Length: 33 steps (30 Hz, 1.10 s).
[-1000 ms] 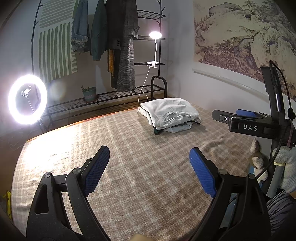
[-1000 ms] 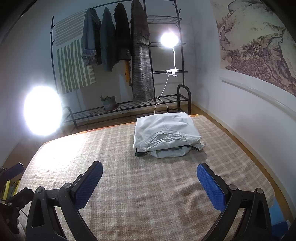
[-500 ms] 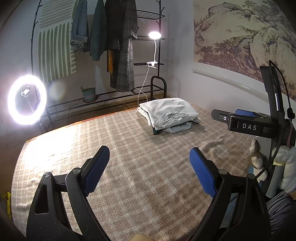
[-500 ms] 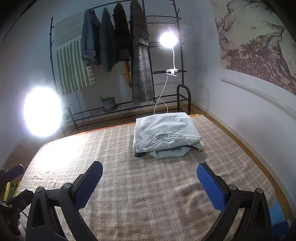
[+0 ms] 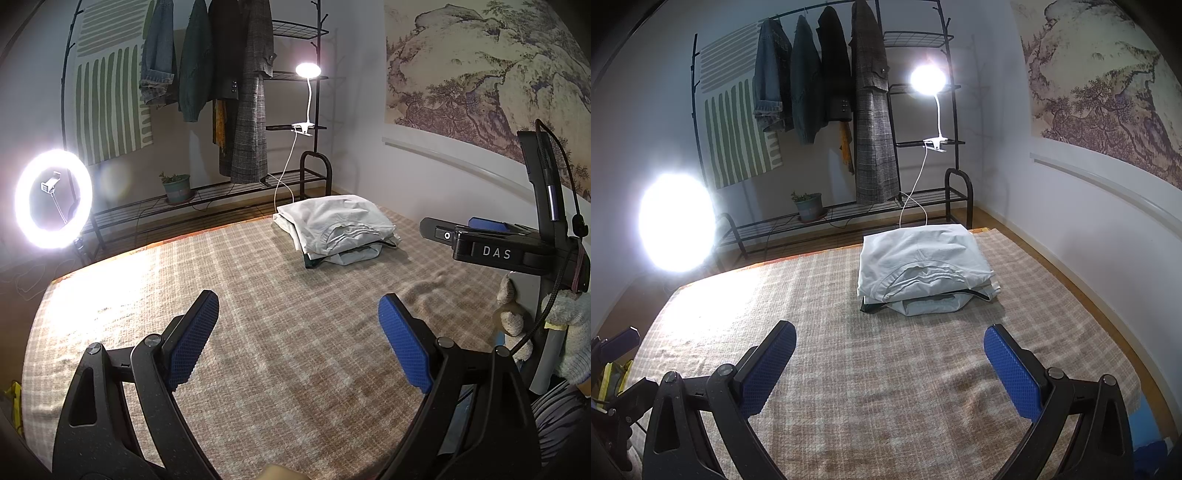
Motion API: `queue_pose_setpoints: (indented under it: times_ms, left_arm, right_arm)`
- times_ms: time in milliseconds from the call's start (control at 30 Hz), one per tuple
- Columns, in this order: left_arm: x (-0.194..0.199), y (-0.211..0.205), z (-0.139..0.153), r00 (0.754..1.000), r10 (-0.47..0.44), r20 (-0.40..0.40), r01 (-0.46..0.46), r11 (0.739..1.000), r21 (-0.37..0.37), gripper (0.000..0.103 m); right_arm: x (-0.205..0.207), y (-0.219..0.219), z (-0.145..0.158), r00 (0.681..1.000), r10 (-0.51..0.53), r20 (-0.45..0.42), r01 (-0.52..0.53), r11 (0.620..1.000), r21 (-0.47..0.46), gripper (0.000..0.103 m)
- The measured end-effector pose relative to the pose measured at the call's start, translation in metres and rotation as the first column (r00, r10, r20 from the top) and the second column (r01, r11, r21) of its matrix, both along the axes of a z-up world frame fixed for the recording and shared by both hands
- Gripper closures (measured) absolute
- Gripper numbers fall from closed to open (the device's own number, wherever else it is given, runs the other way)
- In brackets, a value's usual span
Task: Fold small clothes
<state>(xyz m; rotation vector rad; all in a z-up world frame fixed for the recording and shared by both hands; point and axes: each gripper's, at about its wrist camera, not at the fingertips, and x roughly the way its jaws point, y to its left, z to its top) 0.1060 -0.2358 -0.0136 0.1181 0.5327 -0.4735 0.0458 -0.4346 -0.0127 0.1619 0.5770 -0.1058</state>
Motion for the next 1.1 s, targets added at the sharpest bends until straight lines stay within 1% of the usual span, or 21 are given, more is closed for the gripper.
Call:
queue_pose_setpoints:
  times_ms: [467,733,900,1000,1100]
  left_arm:
    - [-0.0005,-0.0023,0.0009,1.000,-0.002,-0.001,0.002,1.000,0.000,0.012]
    - [-0.0005,-0.0080,0.0035,1.000,0.005,0.001,-0.005,1.000,0.026,0.012]
    - [-0.0004,-0.0084,0.0015,1.000,0.000,-0.011,0.000,1.000,0.021,0.012]
    - [-0.0024,-0.0061,-0.0013,1.000,0.001,-0.002,-0.001,1.000,0.012,0.012]
    - [0.0005,-0.0022,-0.0018,1.000,0.007,-0.015,-0.007,1.000,0.001,0.012]
  right_arm:
    - [0.0003,0.0005,-0.0002,1.000,0.001,-0.001,-0.001,1.000,0.001,0.000]
    - [0.0043,-0.0014,-0.0001,1.000,0.014,0.000,-0.014,1.000,-0.004,0.000]
    - [0.0045,-0.0017,0.0000,1.000,0.015,0.000,-0.015,1.000,-0.004,0.000]
    - [0.0046,-0.0017,0.0000,1.000,0.016,0.000,-0.016,1.000,-0.003,0.000]
    - [0.0053,-0.0027,-0.0003,1.000,0.021,-0.003,-0.021,1.000,0.003,0.000]
